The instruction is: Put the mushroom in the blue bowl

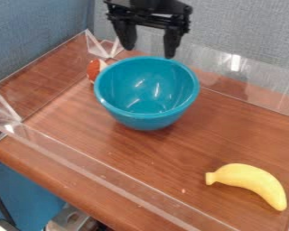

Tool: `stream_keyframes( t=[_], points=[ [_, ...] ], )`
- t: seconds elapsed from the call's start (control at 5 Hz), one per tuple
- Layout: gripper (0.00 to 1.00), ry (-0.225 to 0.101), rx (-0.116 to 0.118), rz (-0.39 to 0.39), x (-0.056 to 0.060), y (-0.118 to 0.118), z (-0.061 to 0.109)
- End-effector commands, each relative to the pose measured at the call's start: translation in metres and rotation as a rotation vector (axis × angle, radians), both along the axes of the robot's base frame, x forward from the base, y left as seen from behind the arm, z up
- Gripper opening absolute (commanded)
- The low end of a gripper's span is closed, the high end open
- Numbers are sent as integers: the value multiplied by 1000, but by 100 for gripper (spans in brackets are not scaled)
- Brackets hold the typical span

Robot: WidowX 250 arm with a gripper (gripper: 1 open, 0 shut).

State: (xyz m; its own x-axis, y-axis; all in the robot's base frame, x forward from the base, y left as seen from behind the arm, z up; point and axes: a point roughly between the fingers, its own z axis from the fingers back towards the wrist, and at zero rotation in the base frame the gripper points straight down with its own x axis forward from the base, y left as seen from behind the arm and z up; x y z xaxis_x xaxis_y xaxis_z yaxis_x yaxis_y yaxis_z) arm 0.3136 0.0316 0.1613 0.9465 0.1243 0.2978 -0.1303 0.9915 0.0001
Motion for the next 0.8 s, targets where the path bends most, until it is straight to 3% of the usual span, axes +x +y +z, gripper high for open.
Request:
stream_keyframes(
  t=[0.0,0.2,0.6],
  points=[
    [100,-54,14,14,20,30,16],
    [100,-58,30,37,37,68,17],
    [100,-44,67,133,67,116,-14]
  ],
)
